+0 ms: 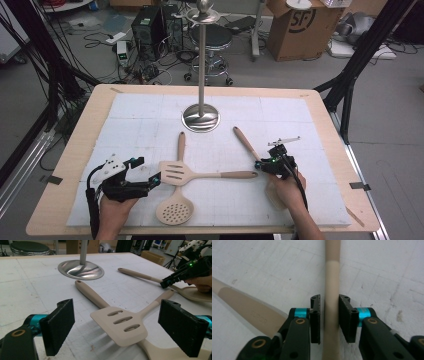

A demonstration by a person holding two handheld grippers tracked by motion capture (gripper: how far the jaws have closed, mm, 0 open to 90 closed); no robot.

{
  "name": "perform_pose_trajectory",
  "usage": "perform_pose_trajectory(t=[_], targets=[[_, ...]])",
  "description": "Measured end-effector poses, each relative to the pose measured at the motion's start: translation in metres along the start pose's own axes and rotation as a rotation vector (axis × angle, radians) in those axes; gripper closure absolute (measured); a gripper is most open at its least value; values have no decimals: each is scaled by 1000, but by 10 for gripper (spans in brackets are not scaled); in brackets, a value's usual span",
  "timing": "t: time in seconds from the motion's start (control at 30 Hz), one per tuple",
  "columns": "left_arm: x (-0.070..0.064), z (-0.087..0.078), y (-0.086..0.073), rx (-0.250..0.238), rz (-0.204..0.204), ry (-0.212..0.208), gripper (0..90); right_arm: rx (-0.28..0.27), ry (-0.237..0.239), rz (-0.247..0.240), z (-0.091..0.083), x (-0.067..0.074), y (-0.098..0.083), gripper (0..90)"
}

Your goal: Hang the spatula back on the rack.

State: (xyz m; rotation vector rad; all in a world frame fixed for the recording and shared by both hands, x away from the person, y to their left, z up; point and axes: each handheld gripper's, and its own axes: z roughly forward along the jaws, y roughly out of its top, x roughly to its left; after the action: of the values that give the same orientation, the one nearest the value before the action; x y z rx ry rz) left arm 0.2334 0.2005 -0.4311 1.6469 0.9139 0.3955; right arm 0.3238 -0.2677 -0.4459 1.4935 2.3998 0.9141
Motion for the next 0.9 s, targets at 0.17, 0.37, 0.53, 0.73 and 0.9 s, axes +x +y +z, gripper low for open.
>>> perform_pose_trajectory(t=[0.17,0.37,0.53,0.73,0.9], targets=[[2,-1,-1,-2,-6,4,144,-23,22,23,-1,-2,-2,778],[2,0,-1,1,-7,4,144,-142,45,-41,-8,6,-1,786],[3,-2,-1,-3,-9,7,144,-245,82,-100,-16,18,8,786],[3,-5,-1,-5,-7,12,144,-378,152,-120,-33,32,24,786],[4,-7,-1,-9,-11,12,145,-504,209,-136,-50,44,42,786]])
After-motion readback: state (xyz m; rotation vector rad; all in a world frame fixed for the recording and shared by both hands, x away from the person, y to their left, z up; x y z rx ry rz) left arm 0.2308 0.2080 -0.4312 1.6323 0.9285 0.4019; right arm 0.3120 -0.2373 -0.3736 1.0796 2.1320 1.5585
